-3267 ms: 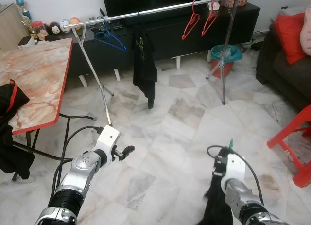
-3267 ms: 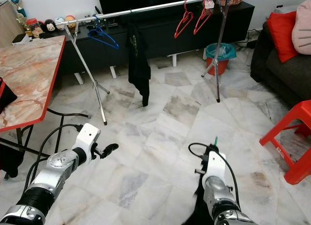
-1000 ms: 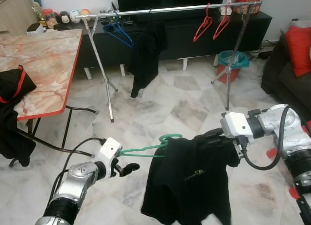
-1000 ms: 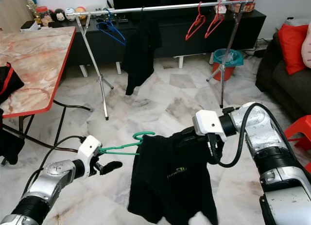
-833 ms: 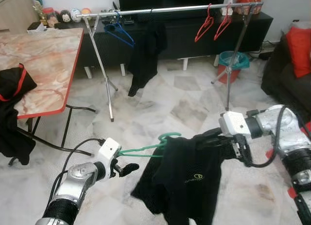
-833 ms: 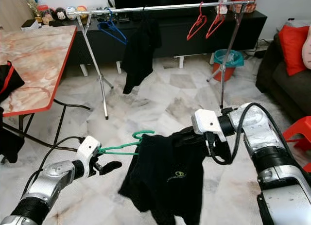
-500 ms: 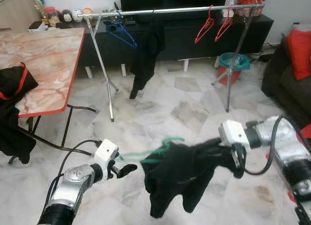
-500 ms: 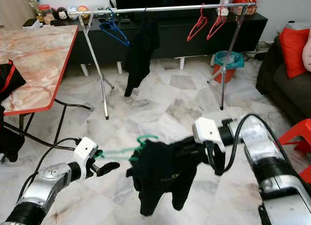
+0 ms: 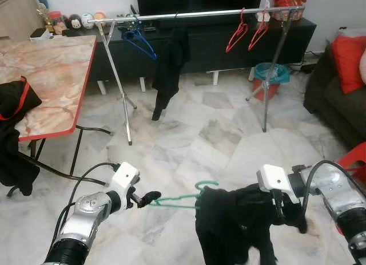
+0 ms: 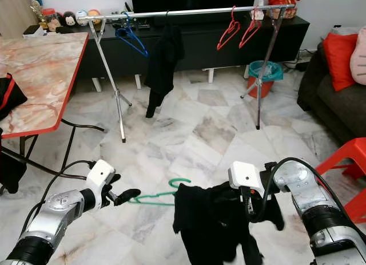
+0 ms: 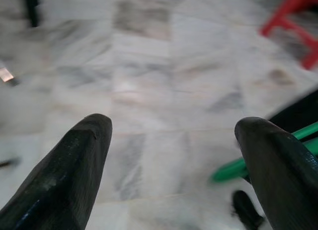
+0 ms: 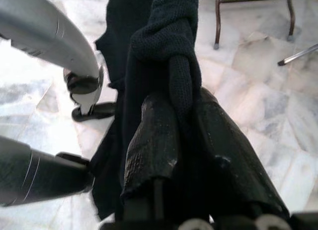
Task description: Hang hanger
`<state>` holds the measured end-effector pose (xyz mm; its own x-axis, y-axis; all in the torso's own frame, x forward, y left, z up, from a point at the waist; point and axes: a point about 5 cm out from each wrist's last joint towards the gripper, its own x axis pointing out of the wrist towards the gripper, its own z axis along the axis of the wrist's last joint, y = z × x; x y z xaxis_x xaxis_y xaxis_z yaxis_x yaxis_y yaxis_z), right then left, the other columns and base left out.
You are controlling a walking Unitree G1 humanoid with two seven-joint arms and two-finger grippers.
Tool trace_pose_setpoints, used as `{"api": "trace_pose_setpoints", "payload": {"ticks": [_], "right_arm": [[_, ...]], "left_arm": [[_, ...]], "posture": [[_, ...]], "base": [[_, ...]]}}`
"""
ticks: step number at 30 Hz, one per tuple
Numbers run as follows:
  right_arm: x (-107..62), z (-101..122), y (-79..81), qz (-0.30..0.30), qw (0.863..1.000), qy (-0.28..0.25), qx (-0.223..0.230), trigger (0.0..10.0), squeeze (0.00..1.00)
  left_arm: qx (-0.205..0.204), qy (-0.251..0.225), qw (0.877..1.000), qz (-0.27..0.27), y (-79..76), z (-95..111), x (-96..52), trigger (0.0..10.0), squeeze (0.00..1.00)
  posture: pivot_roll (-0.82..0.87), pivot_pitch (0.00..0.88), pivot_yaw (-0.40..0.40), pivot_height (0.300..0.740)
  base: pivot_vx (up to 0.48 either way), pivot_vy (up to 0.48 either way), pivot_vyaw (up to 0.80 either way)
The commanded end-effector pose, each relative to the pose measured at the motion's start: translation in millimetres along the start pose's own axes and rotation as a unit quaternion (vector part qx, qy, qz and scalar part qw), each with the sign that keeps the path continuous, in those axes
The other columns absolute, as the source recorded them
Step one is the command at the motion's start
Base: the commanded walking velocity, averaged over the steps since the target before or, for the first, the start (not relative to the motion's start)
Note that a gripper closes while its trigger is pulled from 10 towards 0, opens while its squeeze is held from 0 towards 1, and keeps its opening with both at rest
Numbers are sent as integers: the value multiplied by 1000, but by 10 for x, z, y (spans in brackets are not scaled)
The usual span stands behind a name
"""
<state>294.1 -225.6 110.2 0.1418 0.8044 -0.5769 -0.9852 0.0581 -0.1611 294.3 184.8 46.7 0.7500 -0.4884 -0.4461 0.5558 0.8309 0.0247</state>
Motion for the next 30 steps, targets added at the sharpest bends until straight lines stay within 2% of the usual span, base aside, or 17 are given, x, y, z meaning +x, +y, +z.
{"api": "trace_pose_setpoints", "payload": {"ticks": [1, 5, 16, 30], "right_arm": [[-32, 67, -26, -20, 999, -27, -10, 10000, 0], [-33, 55, -13, -22, 999, -23, -11, 10000, 0], [-12, 66, -14, -22, 999, -23, -8, 10000, 0], [1, 67, -33, -24, 999, -20, -6, 10000, 0]], "left_arm": [[-6, 3, 999, 45, 86, -33, -10, 10000, 0], [-13, -4, 998, 62, 95, -30, -17, 10000, 0], [-13, -9, 996, 87, 104, -13, 18, 10000, 0], [-8, -12, 996, 84, 58, 27, 74, 10000, 0]], "posture": [[-154, 0, 13, 740], [-155, 0, 15, 740], [-154, 0, 19, 740], [-154, 0, 21, 740]], "base": [[0, 0, 0], [0, 0, 225], [0, 0, 714], [0, 0, 783]]}}
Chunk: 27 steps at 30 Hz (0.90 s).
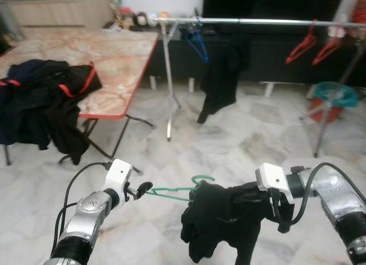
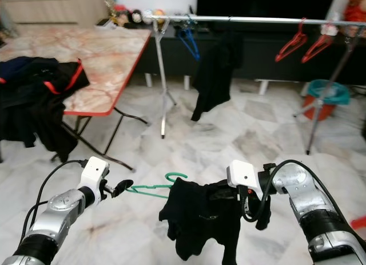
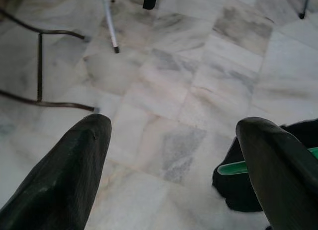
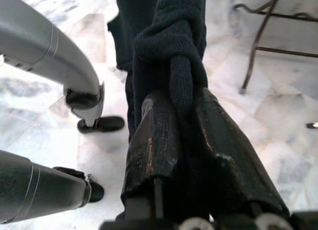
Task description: Hang hanger
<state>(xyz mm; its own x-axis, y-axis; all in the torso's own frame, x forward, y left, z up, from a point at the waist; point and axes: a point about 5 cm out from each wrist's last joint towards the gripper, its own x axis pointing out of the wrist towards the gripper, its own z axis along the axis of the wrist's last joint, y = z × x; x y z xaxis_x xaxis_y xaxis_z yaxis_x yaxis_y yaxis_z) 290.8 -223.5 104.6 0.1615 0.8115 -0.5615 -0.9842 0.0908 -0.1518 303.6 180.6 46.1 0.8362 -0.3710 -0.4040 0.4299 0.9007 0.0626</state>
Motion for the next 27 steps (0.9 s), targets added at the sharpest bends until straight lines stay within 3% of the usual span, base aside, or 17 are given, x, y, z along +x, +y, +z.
{"api": "trace_pose_setpoints", "payload": {"ticks": [1, 12, 27], "right_arm": [[-35, 96, -73, -13, 1000, -12, -19, 10000, 0], [-22, 82, -81, -18, 1000, -7, -16, 10000, 0], [-12, 138, -175, -56, 998, -11, -18, 10000, 0]], "left_arm": [[7, 7, 1000, 12, 48, -8, -12, 10000, 0], [8, 6, 1000, 15, 58, 7, -4, 10000, 0], [4, 2, 1000, 10, 27, -2, -19, 10000, 0]], "posture": [[-152, 0, 23, 740], [-150, 0, 22, 740], [-151, 0, 19, 740]], "base": [[0, 0, 781], [0, 0, 752], [0, 0, 0]]}}
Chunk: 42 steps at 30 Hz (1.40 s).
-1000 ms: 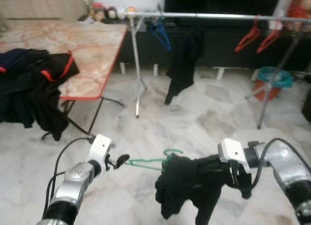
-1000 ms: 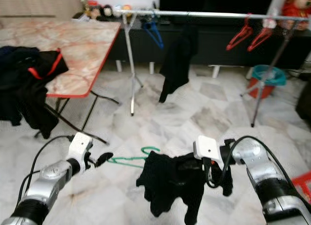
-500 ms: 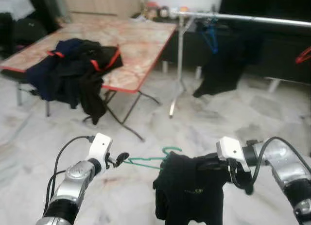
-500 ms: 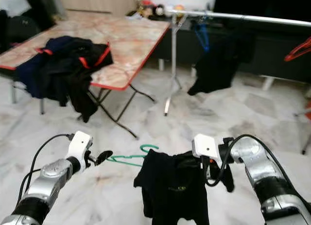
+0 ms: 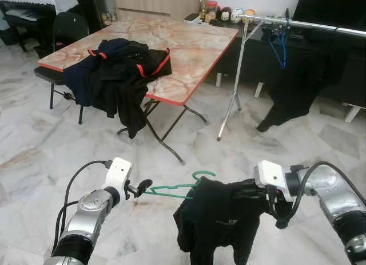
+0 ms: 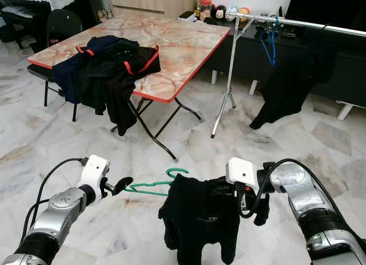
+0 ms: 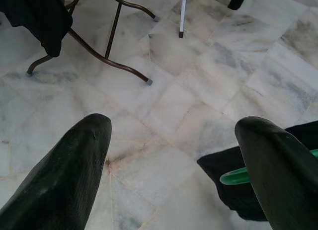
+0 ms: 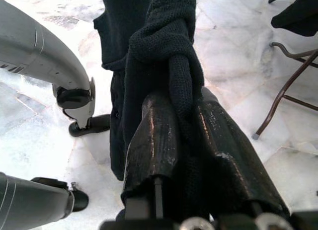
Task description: Hang hanger
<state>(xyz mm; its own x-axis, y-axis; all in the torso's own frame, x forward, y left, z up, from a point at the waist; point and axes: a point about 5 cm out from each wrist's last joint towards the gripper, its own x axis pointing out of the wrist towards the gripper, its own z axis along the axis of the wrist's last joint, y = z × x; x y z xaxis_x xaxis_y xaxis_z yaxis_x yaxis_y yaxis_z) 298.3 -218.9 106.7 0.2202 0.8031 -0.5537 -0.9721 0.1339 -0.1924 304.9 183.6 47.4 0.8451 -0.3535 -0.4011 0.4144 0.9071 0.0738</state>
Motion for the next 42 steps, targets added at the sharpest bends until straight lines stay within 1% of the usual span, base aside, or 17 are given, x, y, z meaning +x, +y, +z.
{"api": "trace_pose_setpoints", "payload": {"ticks": [1, 19, 42], "right_arm": [[-45, 101, -110, -29, 999, -13, -12, 10000, 0], [-18, 125, -138, -39, 999, -16, -13, 10000, 0], [0, 126, -131, -37, 999, -18, -11, 10000, 0]], "left_arm": [[3, 2, 1000, 0, -7, -10, -15, 10000, 0], [-4, -22, 1000, -17, -51, 54, -3, 10000, 0], [-2, -24, 1000, -20, -59, 52, -1, 10000, 0]], "posture": [[-150, 0, 18, 740], [-147, 0, 19, 740], [-151, 0, 19, 740]], "base": [[0, 0, 0], [0, 0, 0], [0, 0, 0]]}}
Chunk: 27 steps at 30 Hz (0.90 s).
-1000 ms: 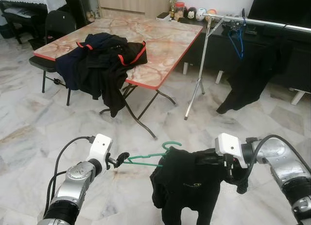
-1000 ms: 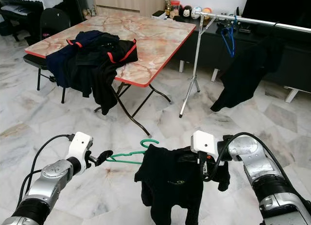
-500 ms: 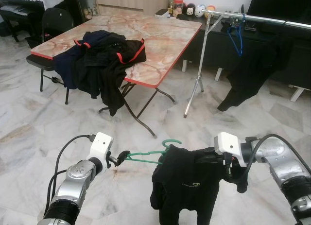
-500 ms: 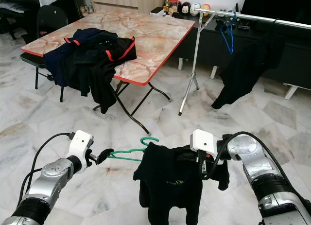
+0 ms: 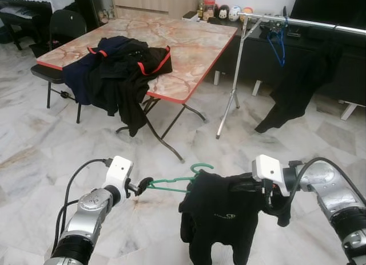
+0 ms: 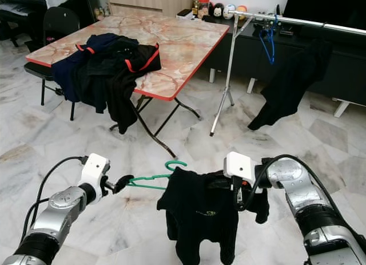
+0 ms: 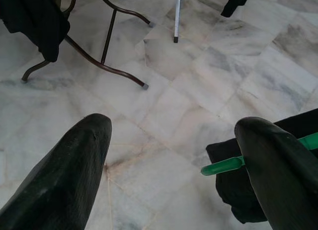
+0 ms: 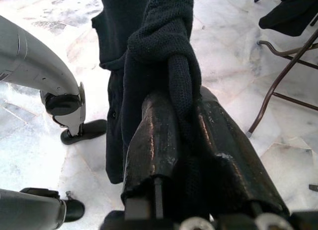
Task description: Hang hanger
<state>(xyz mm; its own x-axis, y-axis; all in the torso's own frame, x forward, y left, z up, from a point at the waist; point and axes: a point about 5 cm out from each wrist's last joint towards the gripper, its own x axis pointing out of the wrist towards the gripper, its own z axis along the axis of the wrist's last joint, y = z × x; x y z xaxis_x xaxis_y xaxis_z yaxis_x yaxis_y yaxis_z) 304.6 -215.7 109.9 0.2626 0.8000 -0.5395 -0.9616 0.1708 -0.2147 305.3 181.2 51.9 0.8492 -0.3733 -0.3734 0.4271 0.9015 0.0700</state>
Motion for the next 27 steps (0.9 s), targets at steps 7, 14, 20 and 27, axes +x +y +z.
{"api": "trace_pose_setpoints", "payload": {"ticks": [7, 14, 20, 27], "right_arm": [[-13, 90, -70, -13, 1000, -15, -12, 10000, 0], [-8, 91, -67, -12, 1000, -16, -12, 10000, 0], [-3, 93, -65, -11, 1000, -17, -11, 10000, 0], [7, 95, -62, -10, 1000, -18, -11, 10000, 0]], "left_arm": [[-4, -9, 1000, -12, -38, 4, 9, 10000, 0], [-3, -10, 1000, -12, -37, 4, 8, 10000, 0], [-4, -12, 1000, -13, -38, 8, 7, 10000, 0], [-6, -15, 1000, -13, -38, 20, 10, 10000, 0]], "posture": [[-149, 0, 19, 740], [-151, 0, 19, 740], [-151, 0, 19, 740], [-149, 0, 20, 740]], "base": [[0, 0, 0], [0, 0, 0], [-216, 0, 0], [-306, 0, 0]]}}
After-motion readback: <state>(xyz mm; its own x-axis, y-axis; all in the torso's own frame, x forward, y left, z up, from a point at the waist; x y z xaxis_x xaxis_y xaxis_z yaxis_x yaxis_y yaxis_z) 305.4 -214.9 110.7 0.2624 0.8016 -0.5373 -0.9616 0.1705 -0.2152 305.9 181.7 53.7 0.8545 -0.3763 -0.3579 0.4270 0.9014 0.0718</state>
